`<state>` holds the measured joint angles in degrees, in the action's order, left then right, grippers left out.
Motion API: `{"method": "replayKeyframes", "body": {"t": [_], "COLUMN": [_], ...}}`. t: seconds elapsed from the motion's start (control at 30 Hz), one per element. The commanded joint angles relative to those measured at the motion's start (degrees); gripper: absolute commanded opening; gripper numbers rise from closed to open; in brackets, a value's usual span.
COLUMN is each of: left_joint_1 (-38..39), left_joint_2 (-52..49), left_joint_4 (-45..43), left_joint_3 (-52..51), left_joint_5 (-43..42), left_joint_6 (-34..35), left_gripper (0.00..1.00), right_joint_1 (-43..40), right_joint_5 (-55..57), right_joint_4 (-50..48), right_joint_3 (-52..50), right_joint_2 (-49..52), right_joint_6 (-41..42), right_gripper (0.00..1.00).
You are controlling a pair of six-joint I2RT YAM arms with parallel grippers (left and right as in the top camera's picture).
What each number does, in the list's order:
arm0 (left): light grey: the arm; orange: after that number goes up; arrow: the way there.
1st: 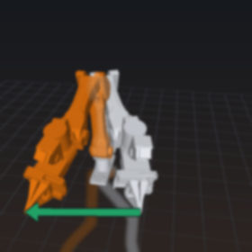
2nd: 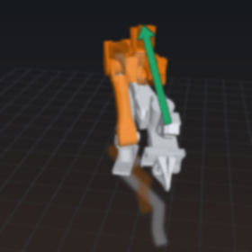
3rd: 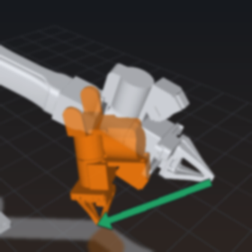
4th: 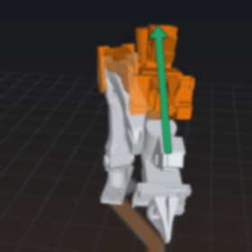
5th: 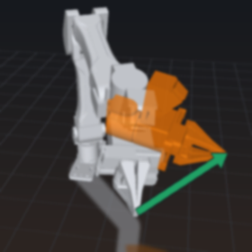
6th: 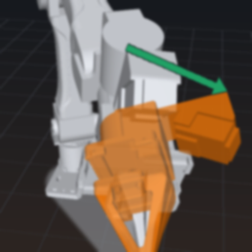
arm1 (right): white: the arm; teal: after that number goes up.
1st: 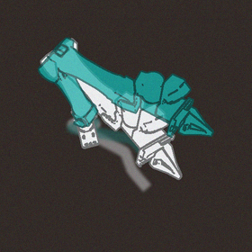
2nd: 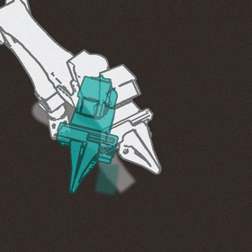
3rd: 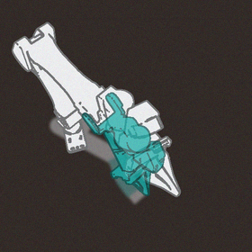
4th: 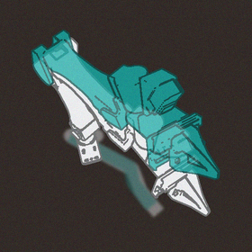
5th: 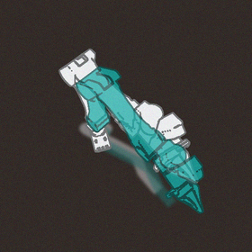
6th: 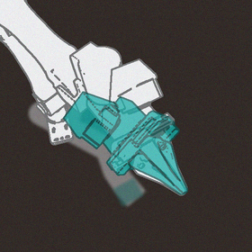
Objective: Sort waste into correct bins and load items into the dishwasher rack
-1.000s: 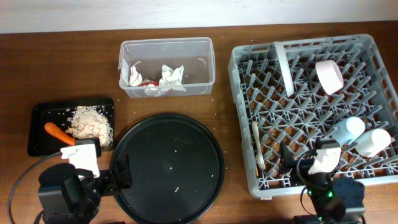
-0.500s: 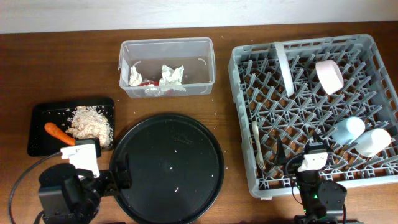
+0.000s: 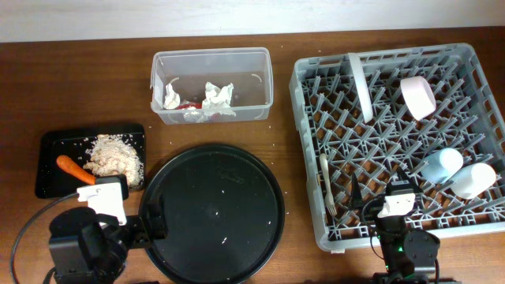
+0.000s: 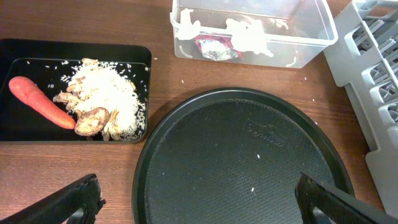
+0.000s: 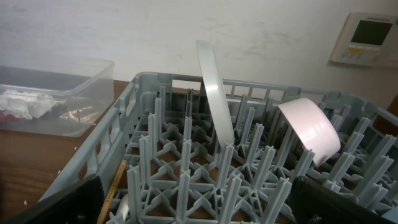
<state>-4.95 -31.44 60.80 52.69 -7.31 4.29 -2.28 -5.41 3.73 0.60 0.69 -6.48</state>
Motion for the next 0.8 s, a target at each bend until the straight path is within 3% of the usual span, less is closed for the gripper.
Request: {"method": "replayKeyframes", "body": {"t": [0.0,0.13,0.23,0.4,0.53,0.6,0.7,0.77], "left_joint_1": [-0.09,-0.07,2.82,7.34,8.07,8.13,8.28,8.28], "left_joint_2": [0.28,1.25,7.34,24.22,30.91,31.17,31.17,31.17], "left_joint_4": [-0.11,0.79,-4.39,-31.43,-54.31,-64.89,-65.29,-56.06], "left_joint_3": [-0.15,-0.33,-6.75,-33.88,-48.30,-52.28,-52.17,-52.17], "left_joint_5": [-0.79,3.13,6.38,6.95,6.67,5.38,4.66,4.59], "left_joint_6": [0.15,-0.94,-0.96,-0.94,-0.94,-4.15,-12.83,-9.90], "left_gripper": [0.99,0.99,0.99,0.99,0.99,0.99,0.99,0.99], "right_joint_1": [-0.42,-0.44,-0.42,-0.42,-0.42,-0.42,-0.42,-0.42], "right_joint_5": [0.09,0.07,0.09,0.09,0.09,0.09,0.09,0.09], "right_joint_4": [0.37,0.37,0.37,0.37,0.37,0.37,0.37,0.37], "right_joint_3": [-0.28,-0.28,-0.28,-0.28,-0.28,-0.28,-0.28,-0.28], "right_joint_2": [-0.44,-0.44,-0.44,-0.44,-0.44,-0.44,-0.44,-0.44], "right_joint_6": [-0.59,-0.59,-0.59,-0.59,-0.59,-0.59,-0.59,-0.59], "right_gripper": [0.98,0.98,0.98,0.98,0.98,0.98,0.98,0.98]}}
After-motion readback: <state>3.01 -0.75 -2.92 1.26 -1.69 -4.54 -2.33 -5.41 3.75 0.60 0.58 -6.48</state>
